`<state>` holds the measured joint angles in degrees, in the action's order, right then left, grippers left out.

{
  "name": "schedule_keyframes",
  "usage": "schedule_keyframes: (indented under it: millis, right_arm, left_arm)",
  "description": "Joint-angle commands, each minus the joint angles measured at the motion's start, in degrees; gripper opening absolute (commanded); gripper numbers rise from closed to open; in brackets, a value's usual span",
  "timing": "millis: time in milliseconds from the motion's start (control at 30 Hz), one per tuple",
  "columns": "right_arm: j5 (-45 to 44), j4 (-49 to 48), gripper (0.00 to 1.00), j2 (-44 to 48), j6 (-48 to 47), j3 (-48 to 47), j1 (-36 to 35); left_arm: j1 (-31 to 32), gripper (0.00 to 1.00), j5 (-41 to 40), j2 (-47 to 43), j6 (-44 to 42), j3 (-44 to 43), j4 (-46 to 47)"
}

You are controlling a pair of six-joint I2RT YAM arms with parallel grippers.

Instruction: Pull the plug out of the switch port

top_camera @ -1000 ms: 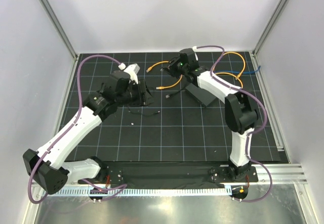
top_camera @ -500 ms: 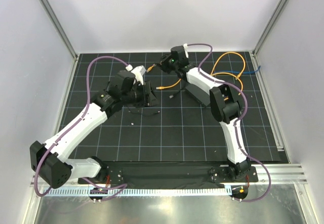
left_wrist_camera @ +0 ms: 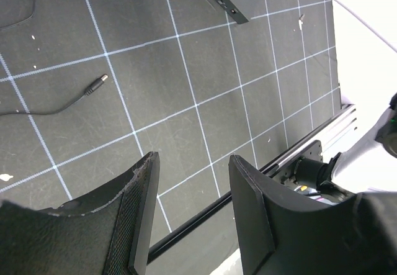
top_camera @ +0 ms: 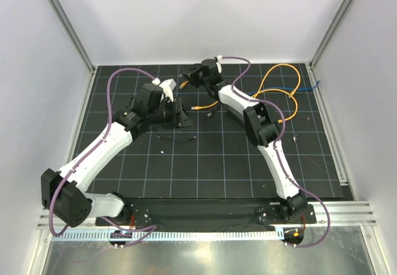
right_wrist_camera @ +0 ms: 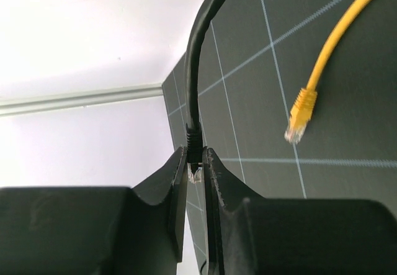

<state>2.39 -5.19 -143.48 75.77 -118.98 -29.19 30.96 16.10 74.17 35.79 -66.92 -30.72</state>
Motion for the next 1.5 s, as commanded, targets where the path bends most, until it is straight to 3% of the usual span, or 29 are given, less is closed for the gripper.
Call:
schedule_keyframes:
  millis: [0,200,467,533,667,733,767,833,867,933,967,1167,1300,1400,1467]
  right_arm:
    - [-0.55,-3.6,0.11,-1.97,1.75,-5.47,-0.34]
    - [0.94,-2.64,0.38,-3.56,0.09,-8.72,-0.43]
    - [8.06,-2.63,0.42,0.47,-3.42,-6.01,0.18]
    - [9.91,-1.24,0.42,6.08,-6.75,-1.27,0.53]
    - [7.2,12.45,0.45,17.42,-22.57,5.14,1.68]
    - [5.79,11.18,0.48,25.48,-26.98,14.18,2.82]
    - [5.35,10.04,0.55,27.97,-27.68,19.61,3.43]
    - [6.21,9.68,0.6,31.67,-29.27,23.6,5.97]
    - [8.83,8.28,0.71,35.08,-29.88,27.62,7.03]
    - [12.44,5.56,0.82,38.26,-29.8,32.21,10.71]
    - [16.29,0.84,0.99,40.62,-29.1,36.41,12.04]
    - [21.6,-13.42,1.0,47.23,-22.16,48.38,19.77]
    - [23.44,-11.87,1.0,48.65,-22.59,50.51,23.82]
    - [35.53,-13.25,1.0,45.5,-24.35,49.11,27.94]
    - [41.98,-19.62,1.0,41.71,-16.42,51.28,30.66]
  left_arm:
    - [-0.46,0.52,1.66,0.62,-0.46,-0.5,2.07]
    - [-0.46,0.51,1.75,1.24,1.38,-0.32,3.21]
    - [-0.46,0.49,2.01,1.68,5.43,-0.58,3.39]
    - [-0.46,0.49,1.31,1.85,6.04,-0.76,3.56]
    - [-0.29,0.48,-0.19,3.43,7.01,-1.99,4.09]
    - [-0.29,0.49,-1.33,4.75,7.45,-2.87,5.05]
    - [-0.2,0.49,-1.68,5.19,8.15,-3.22,6.1]
    - [-0.2,0.49,-1.6,7.03,9.12,-4.62,7.07]
    - [-0.02,0.49,-1.6,8.0,9.64,-5.24,8.03]
    - [1.2,0.48,-2.03,11.07,9.91,-8.21,8.48]
    - [1.73,0.48,-2.3,12.39,9.83,-9.45,8.48]
    - [5.6,0.46,-2.47,23.11,10.17,-18.59,10.23]
    - [6.66,0.45,-2.39,28.39,10.62,-22.81,11.56]
    - [7.36,0.45,-1.95,33.39,10.35,-26.42,12.0]
    - [7.8,0.44,-1.16,37.07,10.44,-29.65,12.26]
